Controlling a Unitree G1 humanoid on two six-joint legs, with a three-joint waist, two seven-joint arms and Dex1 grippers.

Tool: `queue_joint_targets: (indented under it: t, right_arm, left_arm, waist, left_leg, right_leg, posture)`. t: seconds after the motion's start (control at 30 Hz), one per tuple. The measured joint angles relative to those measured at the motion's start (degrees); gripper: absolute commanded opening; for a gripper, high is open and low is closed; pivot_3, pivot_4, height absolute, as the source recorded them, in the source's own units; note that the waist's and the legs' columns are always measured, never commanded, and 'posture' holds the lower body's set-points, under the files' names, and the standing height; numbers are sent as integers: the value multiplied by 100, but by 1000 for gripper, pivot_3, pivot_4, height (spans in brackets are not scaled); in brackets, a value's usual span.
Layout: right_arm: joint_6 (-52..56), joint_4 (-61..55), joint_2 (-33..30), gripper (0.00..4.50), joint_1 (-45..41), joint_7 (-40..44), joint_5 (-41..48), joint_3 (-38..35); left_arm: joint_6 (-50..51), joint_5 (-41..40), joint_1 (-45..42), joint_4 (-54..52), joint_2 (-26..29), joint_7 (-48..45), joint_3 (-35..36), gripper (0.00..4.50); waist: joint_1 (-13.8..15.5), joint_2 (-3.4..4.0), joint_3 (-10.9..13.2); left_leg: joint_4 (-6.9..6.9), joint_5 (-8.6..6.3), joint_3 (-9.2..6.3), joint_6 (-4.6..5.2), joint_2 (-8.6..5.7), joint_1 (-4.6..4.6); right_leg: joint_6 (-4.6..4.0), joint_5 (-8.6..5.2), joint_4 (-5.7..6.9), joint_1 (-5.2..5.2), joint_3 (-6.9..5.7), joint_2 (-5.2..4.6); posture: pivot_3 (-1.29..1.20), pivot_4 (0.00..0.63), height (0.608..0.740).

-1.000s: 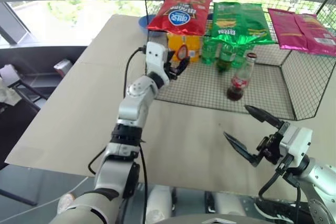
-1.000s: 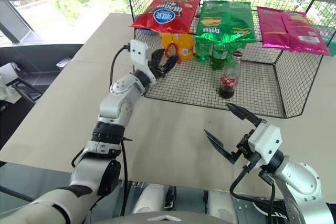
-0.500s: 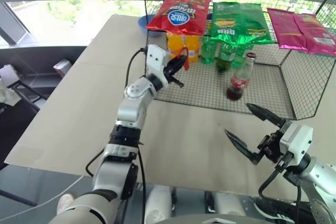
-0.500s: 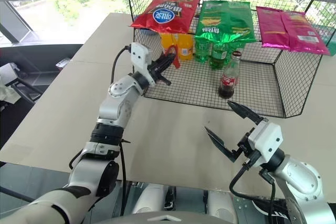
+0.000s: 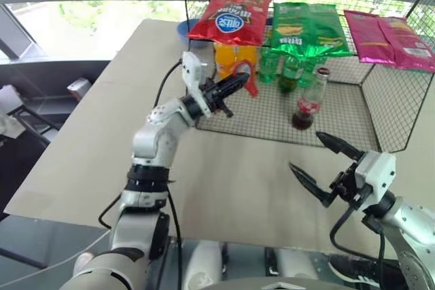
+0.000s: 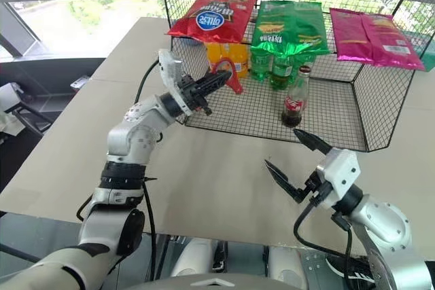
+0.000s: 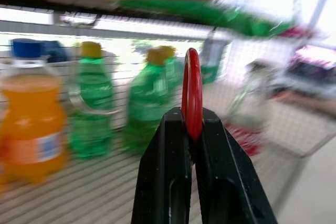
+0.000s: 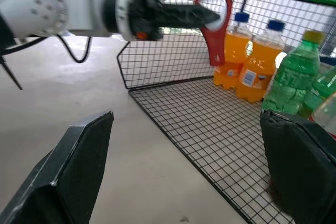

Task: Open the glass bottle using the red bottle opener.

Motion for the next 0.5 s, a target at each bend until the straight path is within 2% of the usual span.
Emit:
queue_joint_targets:
  t: [0.13, 0.2, 0.37, 0.47, 0.5]
  right_arm:
    - [1426, -72, -237, 4500, -779, -404, 505, 179]
    - [2185, 97, -179, 4500, -1535, -451, 1298, 257]
    - [3050, 502, 134, 4500, -2448, -486, 2500, 301]
    - [3376, 590, 140, 3684, -2582, -482, 3054, 287]
    - [3473, 612, 138, 3163, -2619, -490, 3222, 276]
  left_arm:
    - [1298, -1249, 531, -888, 249, -307, 117, 113]
    - [1707, -1719, 792, -1293, 337, -357, 138, 113]
    - [2041, -2280, 962, -1938, 358, -321, 121, 113]
    - [2074, -2339, 1035, -2044, 437, -319, 116, 12]
    - [2085, -2355, 1066, -2065, 467, -320, 115, 12]
  waist:
    - [-41, 0, 2]
    - [-41, -3, 3]
    - [27, -5, 4]
    - [20, -5, 4]
    - [17, -5, 5]
  left_leg:
    - [4, 1, -1, -1, 2, 1]
    - [7, 1, -5, -1, 1, 3]
    - [6, 1, -9, 0, -3, -1]
    - [5, 0, -3, 2, -5, -5]
    - [5, 0, -3, 2, -5, -6]
  right_leg:
    - [0, 0, 10, 0, 1, -5]
    - [-1, 1, 15, 1, -1, -4]
    - [-3, 0, 14, 1, -3, -4]
    - [-2, 1, 2, 0, 1, -5]
    - [-2, 0, 0, 0, 1, -5]
  posture:
    - [0, 150, 740]
    - [0, 150, 740]
    - [0, 150, 740]
    - [0, 150, 740]
    - [0, 150, 740]
